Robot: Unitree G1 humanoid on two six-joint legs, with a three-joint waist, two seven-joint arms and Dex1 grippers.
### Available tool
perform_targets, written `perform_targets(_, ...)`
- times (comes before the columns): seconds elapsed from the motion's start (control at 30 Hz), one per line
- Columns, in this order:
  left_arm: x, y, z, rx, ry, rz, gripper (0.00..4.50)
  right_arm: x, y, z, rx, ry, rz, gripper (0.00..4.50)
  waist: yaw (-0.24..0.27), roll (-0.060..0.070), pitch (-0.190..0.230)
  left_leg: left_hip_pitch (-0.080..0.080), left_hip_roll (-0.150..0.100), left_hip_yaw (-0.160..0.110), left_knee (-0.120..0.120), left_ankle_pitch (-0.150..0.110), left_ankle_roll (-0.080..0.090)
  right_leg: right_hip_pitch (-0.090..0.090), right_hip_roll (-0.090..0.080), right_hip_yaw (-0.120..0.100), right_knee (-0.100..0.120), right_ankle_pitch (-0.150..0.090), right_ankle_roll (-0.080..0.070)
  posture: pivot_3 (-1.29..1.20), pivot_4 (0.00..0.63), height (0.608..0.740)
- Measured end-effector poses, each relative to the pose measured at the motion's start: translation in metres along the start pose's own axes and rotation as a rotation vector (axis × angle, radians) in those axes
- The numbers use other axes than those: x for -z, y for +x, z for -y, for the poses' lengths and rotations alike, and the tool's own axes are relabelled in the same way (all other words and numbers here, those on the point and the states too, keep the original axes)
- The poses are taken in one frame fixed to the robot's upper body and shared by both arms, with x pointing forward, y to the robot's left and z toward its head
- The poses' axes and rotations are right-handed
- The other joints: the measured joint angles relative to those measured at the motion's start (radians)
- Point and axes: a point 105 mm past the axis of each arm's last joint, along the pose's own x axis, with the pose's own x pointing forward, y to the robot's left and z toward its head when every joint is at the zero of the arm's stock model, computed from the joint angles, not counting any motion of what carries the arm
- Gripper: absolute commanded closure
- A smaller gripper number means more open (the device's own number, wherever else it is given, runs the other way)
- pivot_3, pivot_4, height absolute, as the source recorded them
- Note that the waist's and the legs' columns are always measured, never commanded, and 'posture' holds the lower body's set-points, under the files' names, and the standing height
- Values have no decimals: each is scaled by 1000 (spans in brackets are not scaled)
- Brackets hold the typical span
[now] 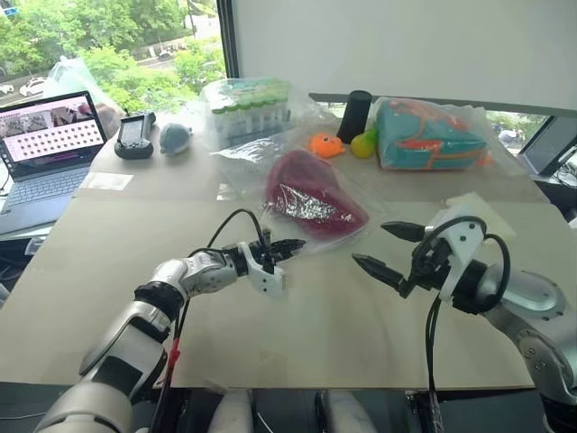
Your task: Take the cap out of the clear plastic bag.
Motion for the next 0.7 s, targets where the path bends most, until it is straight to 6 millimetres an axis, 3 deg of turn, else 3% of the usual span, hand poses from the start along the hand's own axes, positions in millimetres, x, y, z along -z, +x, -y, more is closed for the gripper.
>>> perform_targets(0.53, 1, 1, 1, 14, -20, -10, 4493, 0, 0, 0, 0, 0, 0, 0, -1, 1, -1, 2, 0, 0, 0, 0, 0, 2, 0, 0, -1, 0, 0, 0, 150, 740)
perform_targets(0.6, 2, -3, 1, 13, -21, -9, 4493, 0, 0, 0, 0, -1, 1, 0, -2, 1, -1, 2, 0, 0, 0, 0, 0, 2, 0, 0, -1, 0, 0, 0, 150, 740)
perform_targets(0.7, 3, -29, 1, 22, -19, 6, 4493, -1, 0, 0, 2, -5, 4, 0, -25, 1, -1, 1, 1, 0, -1, 0, 0, 0, 1, 1, 0, 0, -1, 0, 150, 740)
